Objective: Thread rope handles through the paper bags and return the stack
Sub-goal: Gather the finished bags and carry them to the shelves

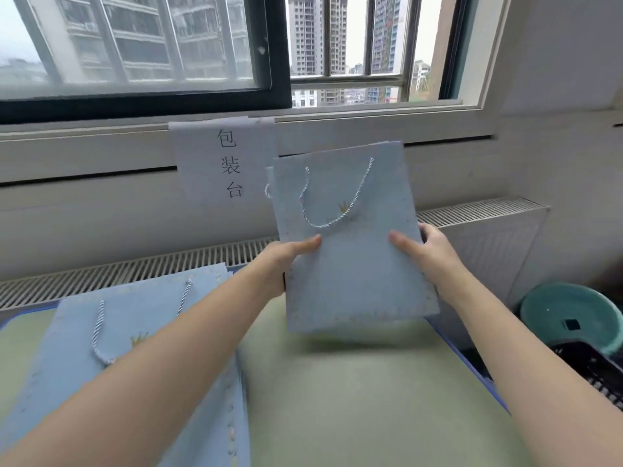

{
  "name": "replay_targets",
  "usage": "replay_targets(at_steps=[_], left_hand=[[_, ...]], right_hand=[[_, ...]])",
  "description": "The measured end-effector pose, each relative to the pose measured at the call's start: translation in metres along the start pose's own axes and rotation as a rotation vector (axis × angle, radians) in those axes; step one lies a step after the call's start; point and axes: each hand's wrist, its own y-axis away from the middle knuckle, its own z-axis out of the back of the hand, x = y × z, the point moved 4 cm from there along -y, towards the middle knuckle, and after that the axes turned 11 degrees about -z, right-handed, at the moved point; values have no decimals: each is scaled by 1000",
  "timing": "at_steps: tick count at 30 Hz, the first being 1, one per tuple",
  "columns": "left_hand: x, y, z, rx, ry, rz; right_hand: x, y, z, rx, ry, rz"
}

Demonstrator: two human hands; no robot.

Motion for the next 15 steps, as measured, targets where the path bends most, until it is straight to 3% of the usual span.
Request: replay_targets(at_steps=[5,10,15], left_hand=[[-27,50,-13,236,-124,-332],[-15,100,-11,220,-188,-466],[-15,140,-15,116,-326,-627]], right_hand=[[28,62,15,177,-72,161],[8,120,24,309,-65,138],[13,156,25,292,-142,234]])
